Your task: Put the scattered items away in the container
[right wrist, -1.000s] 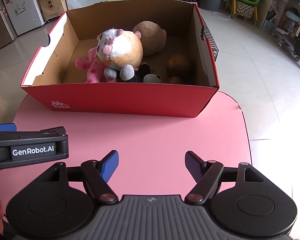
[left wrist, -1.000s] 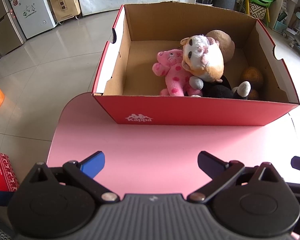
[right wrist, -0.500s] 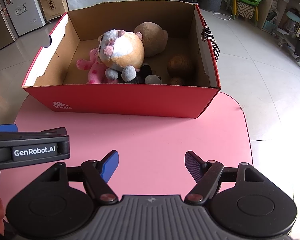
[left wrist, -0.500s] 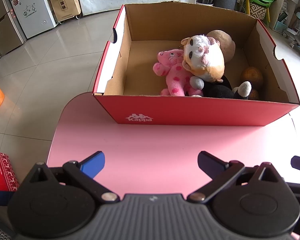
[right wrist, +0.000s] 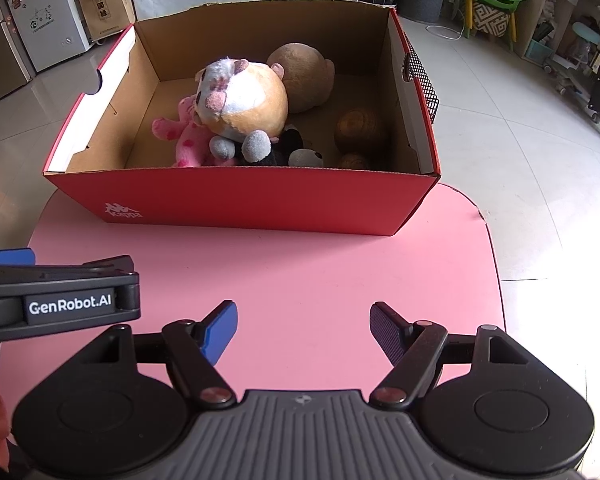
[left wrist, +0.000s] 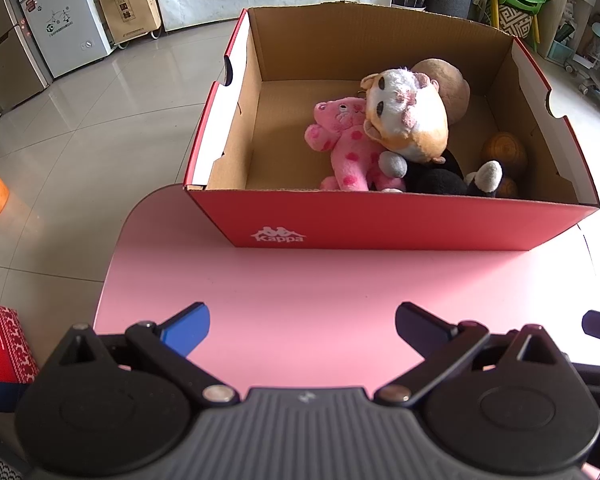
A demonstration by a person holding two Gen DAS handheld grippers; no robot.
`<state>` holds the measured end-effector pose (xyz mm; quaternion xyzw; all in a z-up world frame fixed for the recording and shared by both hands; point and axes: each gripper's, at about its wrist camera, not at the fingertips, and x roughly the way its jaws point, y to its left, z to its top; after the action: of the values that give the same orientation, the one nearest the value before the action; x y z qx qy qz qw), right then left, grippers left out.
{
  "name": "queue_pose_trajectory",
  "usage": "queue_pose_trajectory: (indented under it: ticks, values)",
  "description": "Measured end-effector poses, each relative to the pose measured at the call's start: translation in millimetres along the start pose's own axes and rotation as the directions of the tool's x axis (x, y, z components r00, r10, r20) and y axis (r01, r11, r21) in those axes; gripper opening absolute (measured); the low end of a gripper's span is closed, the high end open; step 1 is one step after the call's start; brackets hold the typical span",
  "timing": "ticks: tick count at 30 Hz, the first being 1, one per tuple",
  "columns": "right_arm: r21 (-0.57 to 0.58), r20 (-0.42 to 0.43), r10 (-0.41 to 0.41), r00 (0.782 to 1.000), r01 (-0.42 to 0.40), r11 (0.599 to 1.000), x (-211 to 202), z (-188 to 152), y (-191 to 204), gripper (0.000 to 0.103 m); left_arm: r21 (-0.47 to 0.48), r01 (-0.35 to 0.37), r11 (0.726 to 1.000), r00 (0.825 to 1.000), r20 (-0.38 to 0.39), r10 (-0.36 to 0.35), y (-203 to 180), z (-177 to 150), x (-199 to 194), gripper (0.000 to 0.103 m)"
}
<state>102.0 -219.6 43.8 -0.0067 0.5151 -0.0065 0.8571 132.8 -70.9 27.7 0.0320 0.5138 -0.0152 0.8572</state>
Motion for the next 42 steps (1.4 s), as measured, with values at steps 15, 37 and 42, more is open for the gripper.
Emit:
queue_pose_trajectory:
  ticks: [15, 37, 42]
  values:
    - [0.001, -0.004, 0.001, 1.000, -0.001, 1.000, 1.6, 0.2, -0.9, 0.074, -0.001, -0.002, 1.000, 1.000, -0.005, 0.002, 0.2, -0.2, 1.3, 0.103]
    - [-0.008, -0.008, 0.001, 1.000, -0.001, 1.000, 2.2, 0.0, 0.2, 0.074, 0.007, -0.015, 1.000, 1.000, -0.007, 0.015, -0.9, -1.4, 2.8, 0.103]
    - [-0.010, -0.008, 0.001, 1.000, -0.001, 1.000, 2.1, -0.2, 0.8, 0.074, 0.010, -0.016, 1.000, 1.000, -0.004, 0.016, -0.9, -1.8, 2.1, 0.103]
